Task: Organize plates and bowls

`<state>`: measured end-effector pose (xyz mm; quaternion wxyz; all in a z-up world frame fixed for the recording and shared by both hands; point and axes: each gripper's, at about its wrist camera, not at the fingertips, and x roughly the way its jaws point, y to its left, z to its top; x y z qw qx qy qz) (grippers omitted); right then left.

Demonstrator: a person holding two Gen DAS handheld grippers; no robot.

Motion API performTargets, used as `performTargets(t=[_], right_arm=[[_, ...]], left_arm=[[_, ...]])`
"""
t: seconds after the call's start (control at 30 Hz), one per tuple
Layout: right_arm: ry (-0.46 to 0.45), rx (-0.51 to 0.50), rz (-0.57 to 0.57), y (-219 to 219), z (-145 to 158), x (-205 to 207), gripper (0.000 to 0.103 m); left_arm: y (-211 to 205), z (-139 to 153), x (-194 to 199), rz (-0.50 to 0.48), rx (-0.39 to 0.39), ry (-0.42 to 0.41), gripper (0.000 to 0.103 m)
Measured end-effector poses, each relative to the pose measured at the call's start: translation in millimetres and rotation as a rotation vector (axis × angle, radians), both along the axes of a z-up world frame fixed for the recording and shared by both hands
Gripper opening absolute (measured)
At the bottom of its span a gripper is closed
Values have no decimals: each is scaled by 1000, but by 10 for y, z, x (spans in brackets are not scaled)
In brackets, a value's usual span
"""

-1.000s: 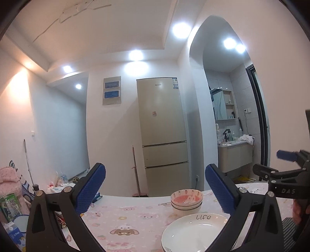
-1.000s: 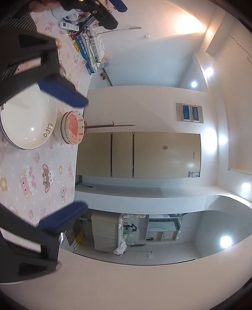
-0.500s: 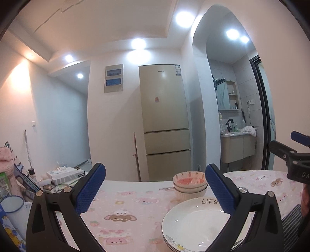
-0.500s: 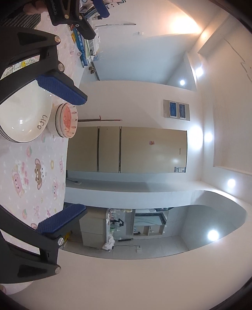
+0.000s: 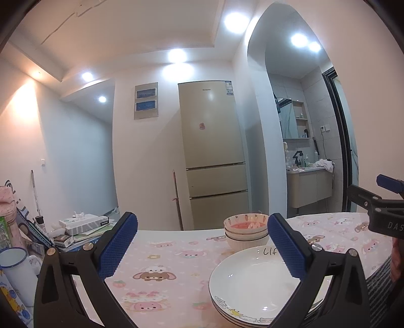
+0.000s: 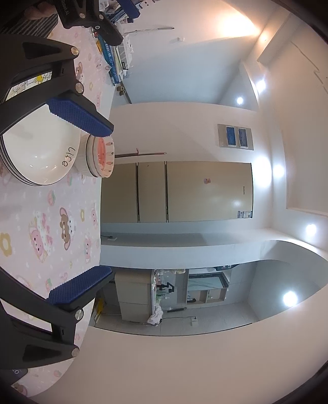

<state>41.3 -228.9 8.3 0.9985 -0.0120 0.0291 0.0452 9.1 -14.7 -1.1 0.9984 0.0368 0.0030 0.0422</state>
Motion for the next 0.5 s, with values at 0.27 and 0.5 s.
performTargets(t=[0.27,0.5], right_arm=[[-28,-12,-19,20,9,-62,103],[-31,-23,-12,64,-6,-70,103]], left_arm=[[-1,-7,-7,-19,10,2,103],[9,-6,-25,-7,9,-7,103]])
